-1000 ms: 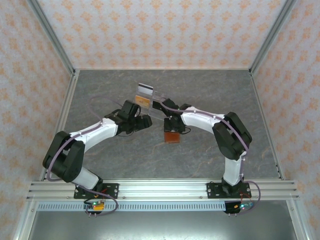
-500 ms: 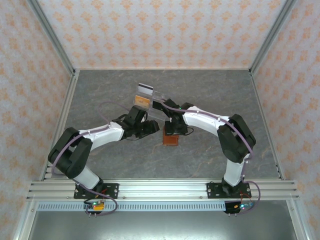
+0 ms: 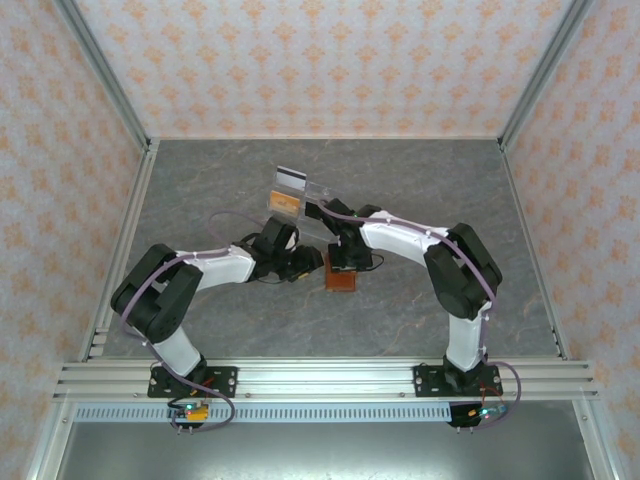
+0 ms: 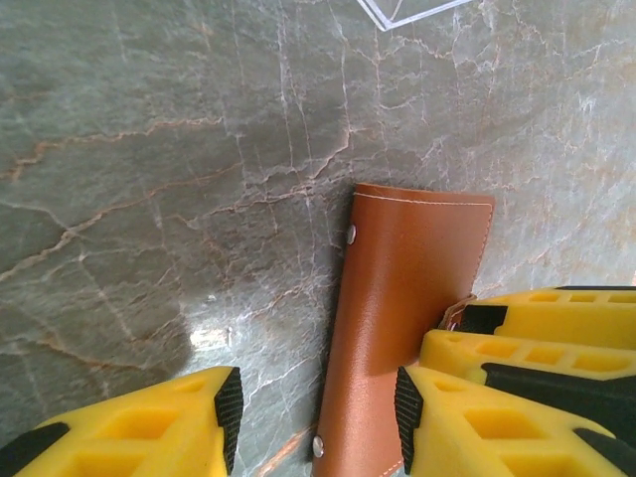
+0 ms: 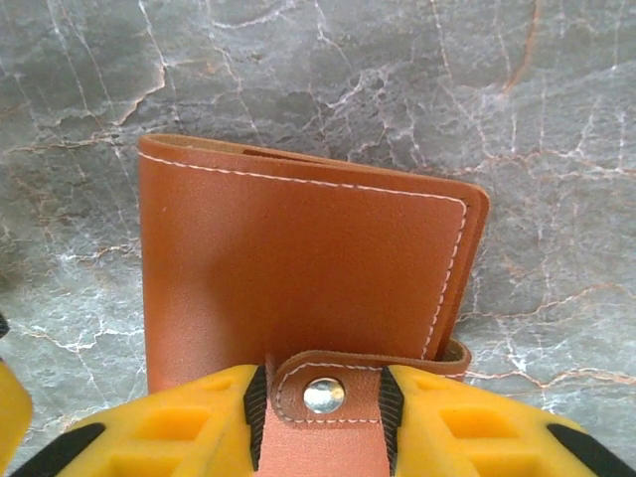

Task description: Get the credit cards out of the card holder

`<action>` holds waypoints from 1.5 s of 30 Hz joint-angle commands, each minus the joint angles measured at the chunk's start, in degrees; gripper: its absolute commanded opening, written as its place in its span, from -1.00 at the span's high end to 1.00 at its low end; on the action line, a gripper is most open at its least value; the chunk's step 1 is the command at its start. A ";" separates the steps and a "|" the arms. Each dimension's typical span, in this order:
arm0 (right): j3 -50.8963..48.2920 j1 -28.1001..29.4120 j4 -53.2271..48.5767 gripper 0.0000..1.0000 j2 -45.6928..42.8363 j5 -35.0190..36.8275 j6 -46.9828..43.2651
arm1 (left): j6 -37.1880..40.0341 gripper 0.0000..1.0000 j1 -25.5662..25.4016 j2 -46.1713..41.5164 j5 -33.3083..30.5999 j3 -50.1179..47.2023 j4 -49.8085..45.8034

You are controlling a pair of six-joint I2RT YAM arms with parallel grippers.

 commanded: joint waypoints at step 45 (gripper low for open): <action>-9.68 -5.31 8.31 1.00 -7.13 0.03 0.82 | -0.73 1.00 -3.74 4.46 -0.19 3.22 3.97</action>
